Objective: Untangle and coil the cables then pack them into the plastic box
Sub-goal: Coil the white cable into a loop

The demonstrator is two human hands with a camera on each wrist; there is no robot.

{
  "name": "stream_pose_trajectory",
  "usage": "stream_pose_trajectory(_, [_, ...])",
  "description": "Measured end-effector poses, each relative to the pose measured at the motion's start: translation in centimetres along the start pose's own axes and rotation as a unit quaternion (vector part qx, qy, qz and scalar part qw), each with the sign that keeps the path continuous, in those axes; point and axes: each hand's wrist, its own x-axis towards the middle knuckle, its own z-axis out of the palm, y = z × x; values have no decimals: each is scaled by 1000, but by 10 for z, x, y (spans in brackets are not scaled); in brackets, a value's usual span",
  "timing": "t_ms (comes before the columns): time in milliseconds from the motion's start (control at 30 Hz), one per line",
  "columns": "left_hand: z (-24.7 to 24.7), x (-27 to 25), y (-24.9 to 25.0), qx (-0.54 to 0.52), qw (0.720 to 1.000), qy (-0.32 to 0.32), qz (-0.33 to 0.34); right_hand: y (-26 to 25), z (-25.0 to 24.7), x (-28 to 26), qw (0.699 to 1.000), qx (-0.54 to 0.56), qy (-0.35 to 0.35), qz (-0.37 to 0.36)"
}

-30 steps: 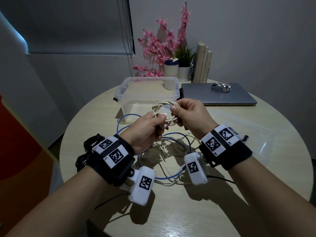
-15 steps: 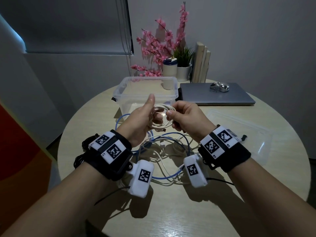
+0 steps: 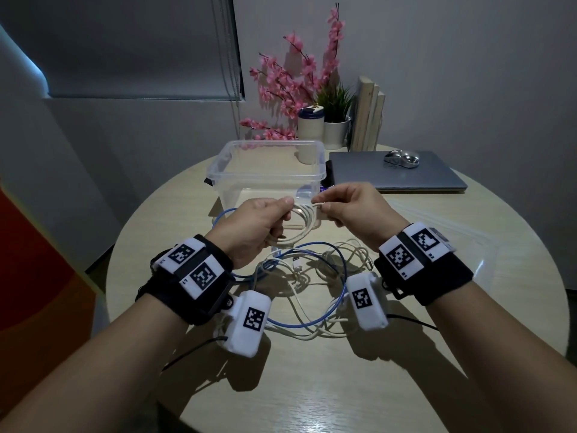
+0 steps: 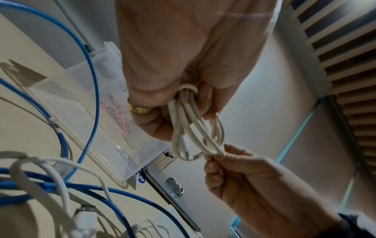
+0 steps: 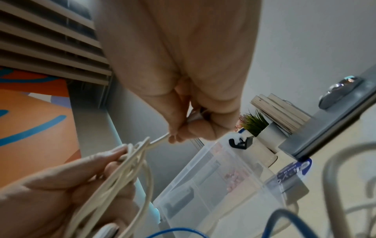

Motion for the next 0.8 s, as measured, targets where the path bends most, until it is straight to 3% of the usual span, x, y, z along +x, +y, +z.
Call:
stream_pose_trajectory(167, [6, -4, 1, 68, 996, -54, 4, -6, -5, 5, 997, -65, 35, -25])
stream_pose_trajectory(267, [8, -4, 1, 117, 992, -54, 5, -8, -6, 5, 995, -82, 41, -37])
stream_pose_trajectory(400, [7, 0, -3, 205, 979, 7, 20, -6, -2, 2, 998, -46, 41, -17])
stream_pose_trajectory(533, [4, 4, -7, 254, 960, 104, 49, -4, -1, -3, 1000, 18, -12, 20])
stream_pose_trajectory(800, [10, 8, -8, 249, 957, 140, 57, -9, 5, -11, 976, 184, -71, 87])
